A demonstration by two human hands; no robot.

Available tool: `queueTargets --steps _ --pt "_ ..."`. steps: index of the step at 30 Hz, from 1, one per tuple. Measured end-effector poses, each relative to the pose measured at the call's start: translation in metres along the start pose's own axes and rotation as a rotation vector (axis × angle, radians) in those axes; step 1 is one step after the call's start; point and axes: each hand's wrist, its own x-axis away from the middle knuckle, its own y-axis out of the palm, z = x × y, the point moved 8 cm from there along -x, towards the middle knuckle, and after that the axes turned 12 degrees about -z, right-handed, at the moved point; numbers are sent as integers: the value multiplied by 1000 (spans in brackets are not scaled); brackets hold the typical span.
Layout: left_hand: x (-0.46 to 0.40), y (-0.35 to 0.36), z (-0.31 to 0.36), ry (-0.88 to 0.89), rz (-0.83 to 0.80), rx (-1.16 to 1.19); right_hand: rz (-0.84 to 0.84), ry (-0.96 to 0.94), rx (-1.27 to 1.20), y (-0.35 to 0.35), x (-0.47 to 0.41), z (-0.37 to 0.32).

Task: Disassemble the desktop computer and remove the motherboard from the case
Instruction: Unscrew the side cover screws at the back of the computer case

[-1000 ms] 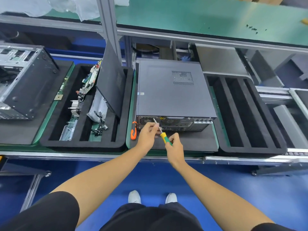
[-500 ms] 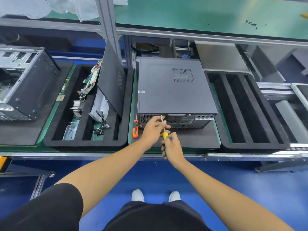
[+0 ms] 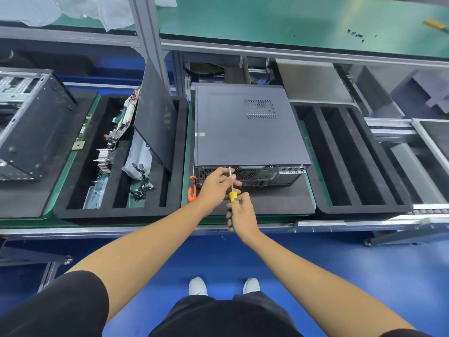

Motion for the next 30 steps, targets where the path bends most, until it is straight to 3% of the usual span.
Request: queueTargets --steps 4,9,13,20,25,30 --pt "-4 -3 0 -11 6 -8 -19 41 -135 3 2 2" --pt "-7 -4 -3 -28 11 29 -217 216 -463 18 11 19" --pt "-7 -3 -5 -24 10 64 -224 219 -464 16 8 17" --pt "-4 -1 -10 -68 24 172 -59 169 -254 12 7 5" --pt "-3 -14 -8 -119 162 17 80 115 -166 5 8 4" --pt "-5 -11 -5 -121 184 79 84 100 -141 4 6 4"
